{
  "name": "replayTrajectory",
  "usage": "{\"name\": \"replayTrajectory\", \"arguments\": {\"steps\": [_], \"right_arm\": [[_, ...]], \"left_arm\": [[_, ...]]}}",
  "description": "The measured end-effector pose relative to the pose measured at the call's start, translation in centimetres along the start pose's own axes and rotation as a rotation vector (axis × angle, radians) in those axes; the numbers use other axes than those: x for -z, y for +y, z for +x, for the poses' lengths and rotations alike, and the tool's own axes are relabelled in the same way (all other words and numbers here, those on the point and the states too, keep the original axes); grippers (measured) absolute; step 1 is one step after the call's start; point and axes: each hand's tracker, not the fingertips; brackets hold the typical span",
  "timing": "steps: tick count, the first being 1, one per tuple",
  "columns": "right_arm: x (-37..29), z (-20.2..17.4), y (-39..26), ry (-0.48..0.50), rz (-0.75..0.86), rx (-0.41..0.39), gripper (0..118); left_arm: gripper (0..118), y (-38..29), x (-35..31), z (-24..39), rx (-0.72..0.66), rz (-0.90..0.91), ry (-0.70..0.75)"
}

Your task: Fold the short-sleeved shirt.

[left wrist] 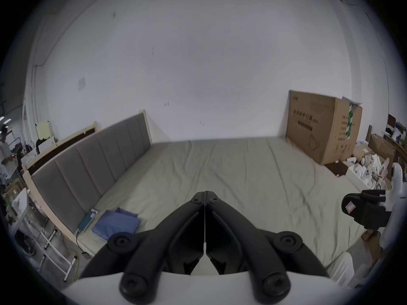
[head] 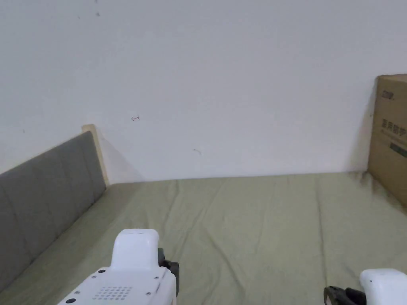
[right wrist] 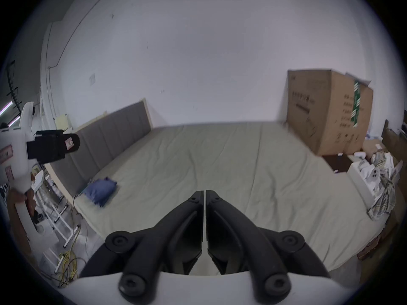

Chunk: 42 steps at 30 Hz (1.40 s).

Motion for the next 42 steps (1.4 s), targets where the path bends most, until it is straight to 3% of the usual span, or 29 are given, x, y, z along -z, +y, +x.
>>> {"name": "replayTrajectory", "arguments": {"steps": [4,5,7,8,11,12,17,21,33,38,42], "right_arm": [[-2.2,0.9,1.7,0.018,0.074,0.066,5],[-2.7,1.1,1.9,0.002,0.102,0.072,8],[-3.4,1.6,2.4,-0.021,0.134,0.064,22],[-3.7,1.8,2.6,-0.038,0.150,0.055,33],[-4.5,1.3,3.1,-0.092,0.182,0.011,86],[-4.7,1.3,3.0,-0.107,0.197,-0.006,99],[-5.7,0.5,3.6,-0.131,0.246,-0.016,104],[-6.0,-0.7,4.3,-0.168,0.306,-0.068,111],[-6.2,-4.6,5.0,-0.209,0.343,-0.110,113],[-5.8,-4.2,5.3,-0.226,0.352,-0.119,115],[-5.5,-3.9,5.5,-0.222,0.351,-0.118,115]], "left_arm": [[0,1.5,-1.3,1.6,-0.017,0.063,0.023],[0,1.6,-1.7,1.8,-0.022,0.084,0.013],[13,1.8,-2.2,2.4,-0.017,0.089,0.029],[25,1.9,-2.5,2.5,-0.011,0.100,0.034],[106,2.2,-3.2,2.4,-0.032,0.109,0.002],[118,2.1,-3.0,2.4,-0.054,0.094,-0.007],[118,2.8,-4.3,2.4,-0.076,0.157,-0.006],[118,2.8,-4.5,2.6,-0.058,0.172,-0.001],[117,1.6,-4.3,1.4,-0.017,0.133,-0.029],[117,2.0,-4.4,0.5,-0.104,0.116,-0.027],[117,2.0,-4.4,0.7,-0.065,0.131,0.013]]}}
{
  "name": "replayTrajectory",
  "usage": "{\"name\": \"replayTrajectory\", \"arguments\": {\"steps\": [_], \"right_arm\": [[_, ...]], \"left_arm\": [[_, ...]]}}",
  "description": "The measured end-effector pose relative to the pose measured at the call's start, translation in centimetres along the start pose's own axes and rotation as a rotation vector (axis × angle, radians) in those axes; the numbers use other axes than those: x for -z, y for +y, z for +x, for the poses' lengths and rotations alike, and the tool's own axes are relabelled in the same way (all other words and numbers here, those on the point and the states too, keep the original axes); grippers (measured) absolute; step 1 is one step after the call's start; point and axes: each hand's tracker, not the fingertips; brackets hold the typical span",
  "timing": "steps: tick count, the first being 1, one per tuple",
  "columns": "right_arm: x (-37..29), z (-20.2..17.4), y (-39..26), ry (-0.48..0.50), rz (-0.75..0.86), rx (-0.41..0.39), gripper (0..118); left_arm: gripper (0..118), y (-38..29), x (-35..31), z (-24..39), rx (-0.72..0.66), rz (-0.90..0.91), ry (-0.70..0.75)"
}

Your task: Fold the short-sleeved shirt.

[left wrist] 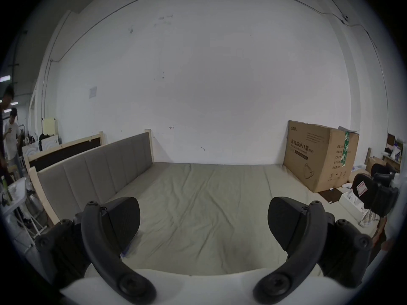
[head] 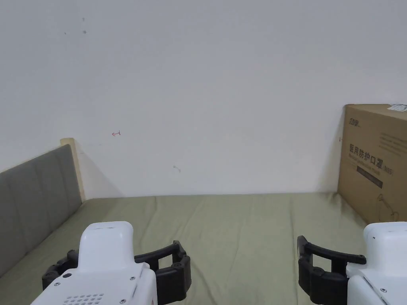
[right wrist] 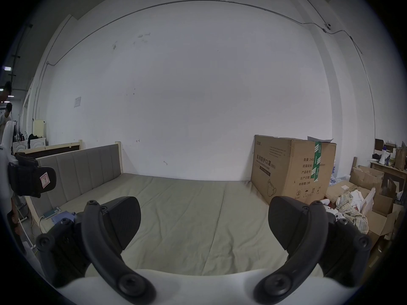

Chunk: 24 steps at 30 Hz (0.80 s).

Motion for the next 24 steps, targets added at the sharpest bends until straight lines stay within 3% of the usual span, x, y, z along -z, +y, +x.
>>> {"name": "replayTrajectory", "arguments": {"steps": [14,24], "right_arm": [[0.6,-0.1,-0.5,-0.001,-0.027,-0.010,115],[1.1,0.5,-1.0,0.001,-0.033,-0.020,115]], "left_arm": [[117,-0.1,-0.6,1.5,0.055,0.032,-0.018],[117,-0.1,0.0,1.2,0.009,0.026,-0.021]]}}
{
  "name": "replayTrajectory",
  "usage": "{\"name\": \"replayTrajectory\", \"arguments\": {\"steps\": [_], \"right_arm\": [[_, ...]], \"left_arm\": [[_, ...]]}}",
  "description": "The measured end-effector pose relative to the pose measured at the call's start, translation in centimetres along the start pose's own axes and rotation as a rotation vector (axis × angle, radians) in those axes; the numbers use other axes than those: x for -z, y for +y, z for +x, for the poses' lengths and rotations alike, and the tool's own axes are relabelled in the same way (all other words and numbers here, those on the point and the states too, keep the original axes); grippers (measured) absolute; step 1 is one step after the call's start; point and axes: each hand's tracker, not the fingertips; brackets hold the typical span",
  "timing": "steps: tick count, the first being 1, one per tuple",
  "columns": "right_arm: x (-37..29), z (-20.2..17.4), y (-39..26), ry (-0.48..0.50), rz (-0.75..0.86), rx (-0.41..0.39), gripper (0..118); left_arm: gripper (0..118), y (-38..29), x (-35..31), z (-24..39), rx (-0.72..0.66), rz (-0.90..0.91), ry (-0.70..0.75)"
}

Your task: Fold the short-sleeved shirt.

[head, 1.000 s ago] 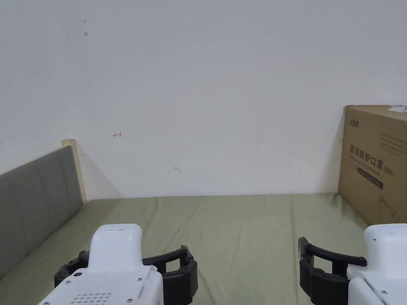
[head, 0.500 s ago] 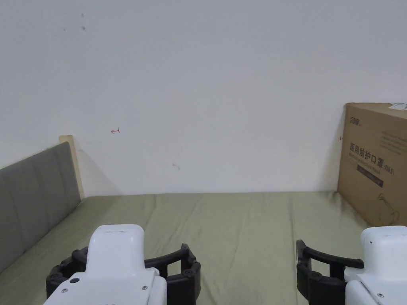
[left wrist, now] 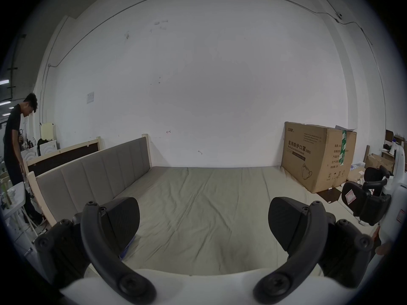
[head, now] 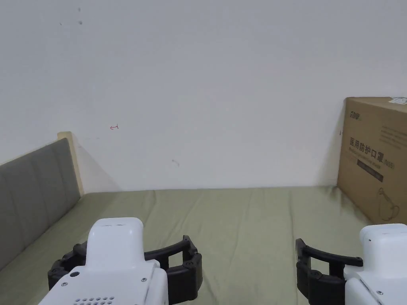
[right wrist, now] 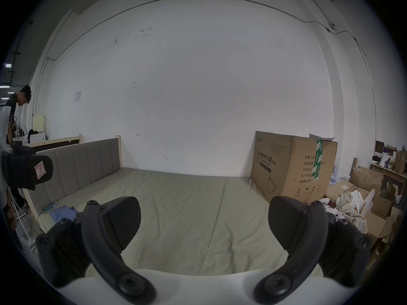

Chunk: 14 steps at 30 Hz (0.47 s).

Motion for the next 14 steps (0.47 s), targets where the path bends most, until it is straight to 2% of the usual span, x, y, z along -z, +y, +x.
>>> {"name": "replayTrajectory", "arguments": {"steps": [14], "right_arm": [[0.20,0.08,-0.27,0.004,-0.006,-0.003,115]], "left_arm": [[117,-0.14,-0.03,0.23,0.012,0.026,-0.030]]}}
